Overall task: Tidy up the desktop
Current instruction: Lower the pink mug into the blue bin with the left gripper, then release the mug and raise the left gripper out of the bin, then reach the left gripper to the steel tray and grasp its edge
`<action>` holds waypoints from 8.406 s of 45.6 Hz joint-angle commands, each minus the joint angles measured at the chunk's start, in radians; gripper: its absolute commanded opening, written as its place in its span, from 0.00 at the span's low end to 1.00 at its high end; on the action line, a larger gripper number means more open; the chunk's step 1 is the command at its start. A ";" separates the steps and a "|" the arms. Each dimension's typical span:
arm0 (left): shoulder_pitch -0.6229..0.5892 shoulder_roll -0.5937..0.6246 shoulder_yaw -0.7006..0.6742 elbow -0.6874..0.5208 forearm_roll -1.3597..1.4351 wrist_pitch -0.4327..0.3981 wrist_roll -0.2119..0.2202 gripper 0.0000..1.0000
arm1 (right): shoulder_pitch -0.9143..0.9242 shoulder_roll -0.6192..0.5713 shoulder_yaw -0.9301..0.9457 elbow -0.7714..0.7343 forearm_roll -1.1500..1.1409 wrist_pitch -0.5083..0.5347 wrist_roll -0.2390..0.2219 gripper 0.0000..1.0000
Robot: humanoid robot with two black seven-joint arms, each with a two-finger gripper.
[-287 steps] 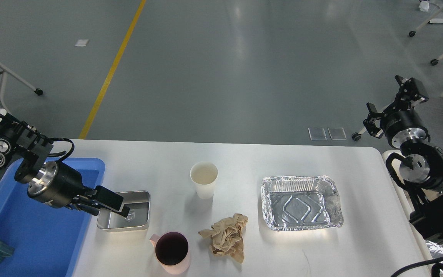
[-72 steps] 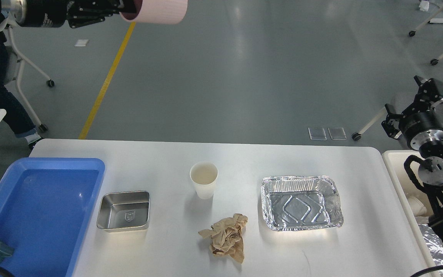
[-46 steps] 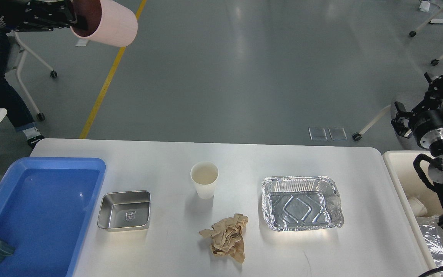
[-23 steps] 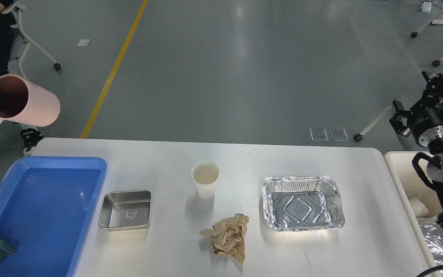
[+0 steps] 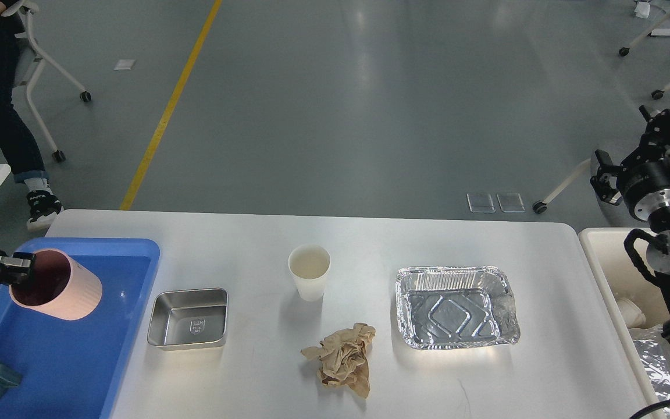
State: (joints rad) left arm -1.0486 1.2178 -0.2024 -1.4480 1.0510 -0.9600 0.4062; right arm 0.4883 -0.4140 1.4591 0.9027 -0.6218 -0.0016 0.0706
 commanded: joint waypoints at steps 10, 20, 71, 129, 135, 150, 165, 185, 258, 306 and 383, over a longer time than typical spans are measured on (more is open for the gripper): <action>0.125 -0.012 0.000 0.000 0.055 0.000 0.000 0.00 | -0.002 0.001 0.001 -0.001 -0.001 0.000 0.000 1.00; 0.180 -0.041 0.000 0.001 0.090 0.000 -0.001 0.00 | -0.010 0.003 0.000 -0.001 -0.001 0.000 0.000 1.00; 0.262 -0.152 -0.017 0.107 0.133 0.000 -0.012 0.00 | -0.016 0.015 -0.003 0.001 -0.001 0.000 0.002 1.00; 0.269 -0.224 -0.273 0.132 0.058 0.000 -0.043 0.97 | -0.020 0.017 -0.002 0.004 -0.001 0.000 0.002 1.00; 0.294 -0.251 -0.290 0.136 0.052 0.000 -0.047 0.97 | -0.022 0.017 -0.002 0.004 -0.001 0.000 0.002 1.00; 0.312 -0.316 -0.448 0.129 0.058 0.210 -0.067 0.97 | -0.022 0.017 -0.002 0.005 -0.001 0.000 0.002 1.00; 0.315 -0.350 -0.489 0.126 0.063 0.471 -0.072 0.97 | -0.023 0.014 -0.002 0.005 -0.001 0.000 0.002 1.00; 0.351 -0.382 -0.471 0.132 0.066 0.934 -0.374 0.97 | -0.031 0.011 -0.002 0.005 -0.001 0.000 0.002 1.00; 0.197 0.063 -0.427 0.061 0.084 0.122 -0.211 0.97 | -0.036 0.006 0.000 0.007 -0.001 0.000 0.002 1.00; 0.368 -0.540 -0.388 0.221 0.107 0.195 0.240 0.98 | -0.056 0.004 0.000 0.007 -0.001 0.000 0.002 1.00; 0.418 -0.728 -0.377 0.382 0.159 0.265 0.399 0.07 | -0.077 0.014 0.000 0.005 -0.001 0.000 0.009 1.00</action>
State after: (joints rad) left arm -0.6328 0.4958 -0.5789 -1.0643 1.2116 -0.6881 0.7940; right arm 0.4118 -0.4010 1.4587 0.9082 -0.6228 -0.0015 0.0798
